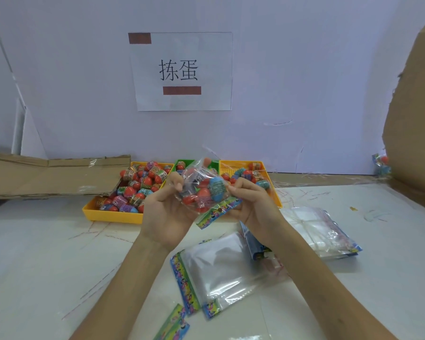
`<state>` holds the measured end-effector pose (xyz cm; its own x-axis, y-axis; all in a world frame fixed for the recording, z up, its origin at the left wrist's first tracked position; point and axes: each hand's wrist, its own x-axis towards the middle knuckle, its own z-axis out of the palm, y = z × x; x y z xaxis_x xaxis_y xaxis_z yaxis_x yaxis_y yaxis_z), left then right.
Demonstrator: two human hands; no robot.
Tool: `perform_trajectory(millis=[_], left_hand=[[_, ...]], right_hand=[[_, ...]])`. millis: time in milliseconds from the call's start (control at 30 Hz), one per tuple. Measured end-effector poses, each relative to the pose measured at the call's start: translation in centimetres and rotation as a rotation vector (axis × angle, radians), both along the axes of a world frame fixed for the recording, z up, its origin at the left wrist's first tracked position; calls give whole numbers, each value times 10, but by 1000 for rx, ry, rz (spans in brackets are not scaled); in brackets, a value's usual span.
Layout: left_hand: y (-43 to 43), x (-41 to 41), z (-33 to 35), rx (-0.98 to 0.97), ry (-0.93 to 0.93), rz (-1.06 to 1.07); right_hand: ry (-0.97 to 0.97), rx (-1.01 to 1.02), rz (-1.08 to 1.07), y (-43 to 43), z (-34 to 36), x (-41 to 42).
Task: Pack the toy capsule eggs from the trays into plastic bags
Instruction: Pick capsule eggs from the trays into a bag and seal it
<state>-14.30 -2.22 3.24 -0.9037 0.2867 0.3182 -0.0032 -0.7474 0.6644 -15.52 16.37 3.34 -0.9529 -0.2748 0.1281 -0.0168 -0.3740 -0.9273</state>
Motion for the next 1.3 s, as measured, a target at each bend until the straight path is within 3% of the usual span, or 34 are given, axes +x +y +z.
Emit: perform_trajectory(millis=[133, 267, 300, 467, 633, 900, 1133, 1300], left_hand=[[1, 1, 0, -25, 1, 4], [4, 0, -1, -203, 24, 105], [6, 0, -2, -260, 32, 132], [9, 0, -4, -372, 6, 138], [10, 0, -2, -396, -55, -15], [6, 1, -3, -345, -174, -72], [17, 6, -3, -692, -171, -24], [19, 7, -6, -713, -190, -116]], right_hand=[[-79, -7, -29, -1, -2, -3], [273, 527, -424, -4, -10, -1], [350, 581, -493, -7, -12, 0], [440, 333, -492, -3, -7, 3], [553, 439, -422, 6, -2, 2], [516, 350, -449, 9, -1, 0], [502, 245, -427, 13, 2, 0], [503, 238, -267, 16, 0, -2]])
